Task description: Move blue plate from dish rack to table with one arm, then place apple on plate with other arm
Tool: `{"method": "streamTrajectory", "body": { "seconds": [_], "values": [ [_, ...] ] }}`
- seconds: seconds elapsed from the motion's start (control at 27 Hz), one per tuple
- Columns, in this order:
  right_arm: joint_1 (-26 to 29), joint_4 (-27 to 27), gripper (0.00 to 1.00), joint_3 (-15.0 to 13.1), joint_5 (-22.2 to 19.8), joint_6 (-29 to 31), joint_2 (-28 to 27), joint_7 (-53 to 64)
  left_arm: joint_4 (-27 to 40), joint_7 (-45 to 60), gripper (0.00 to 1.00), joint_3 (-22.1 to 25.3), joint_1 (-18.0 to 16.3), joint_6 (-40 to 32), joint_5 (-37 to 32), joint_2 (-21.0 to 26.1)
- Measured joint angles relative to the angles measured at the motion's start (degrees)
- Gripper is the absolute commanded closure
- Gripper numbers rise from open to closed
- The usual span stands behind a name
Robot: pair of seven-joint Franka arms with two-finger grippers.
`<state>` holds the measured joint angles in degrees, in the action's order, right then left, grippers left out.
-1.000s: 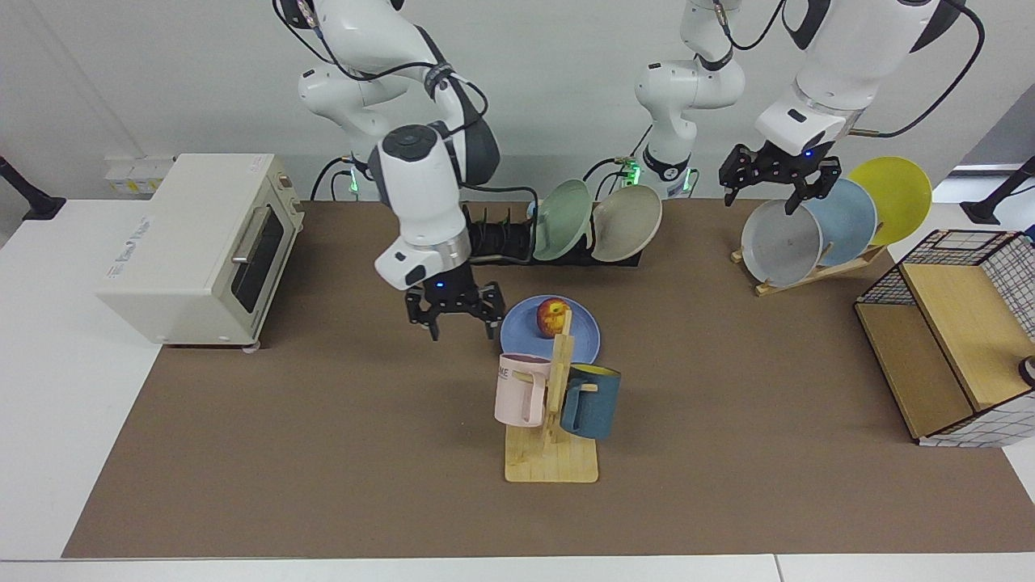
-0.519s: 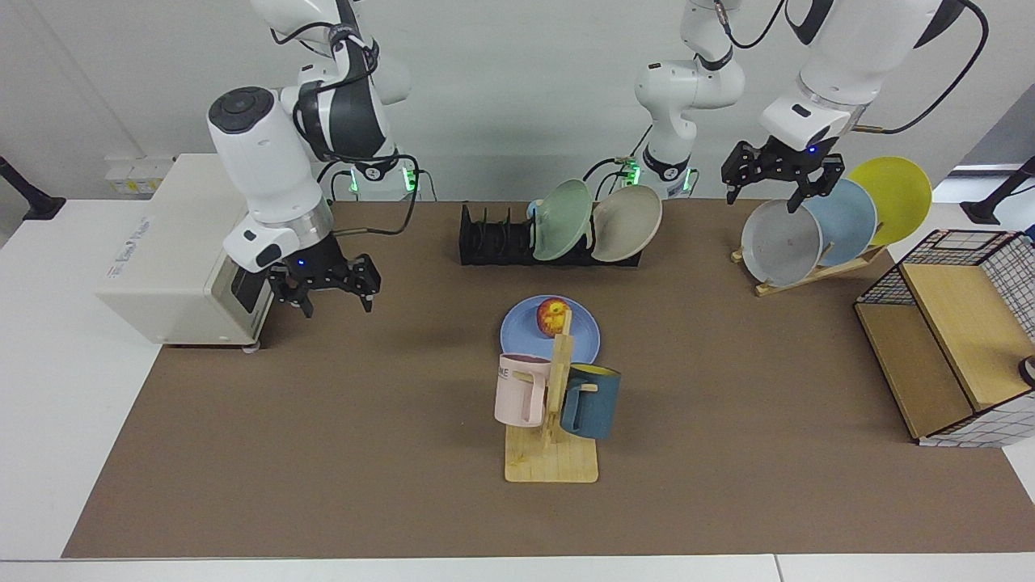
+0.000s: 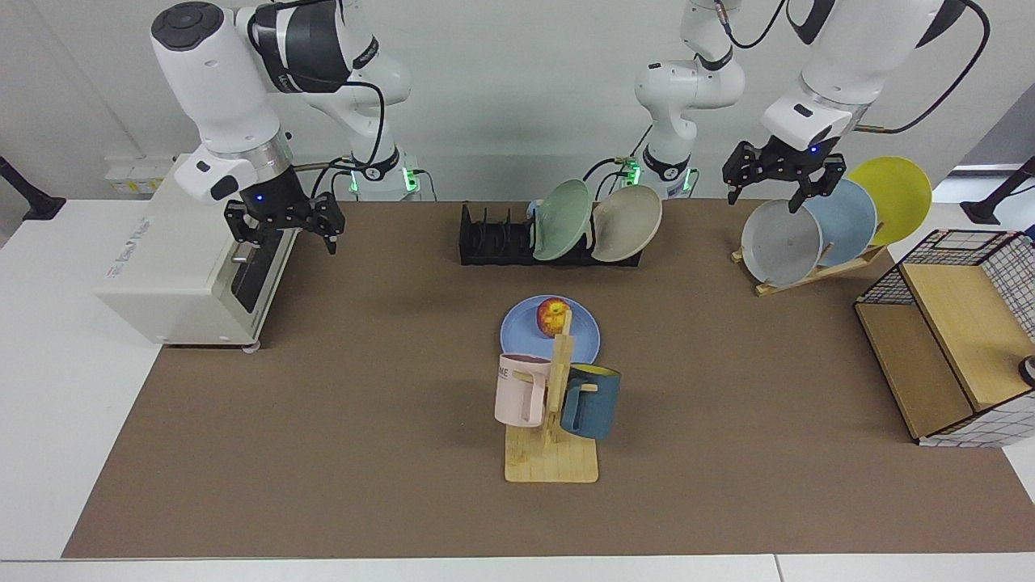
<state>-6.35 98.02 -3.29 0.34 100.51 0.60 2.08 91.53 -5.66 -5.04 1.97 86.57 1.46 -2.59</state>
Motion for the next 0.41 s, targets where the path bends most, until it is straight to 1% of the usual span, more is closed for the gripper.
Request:
{"method": "streamTrajectory", "body": {
  "seconds": [0.41],
  "values": [
    [1.3, 0.4, 0.0, -0.2, 0.0, 0.0, 0.0, 0.0, 0.0, 0.0, 0.0, 0.0, 0.0, 0.0, 0.0, 0.0]
  ]
}}
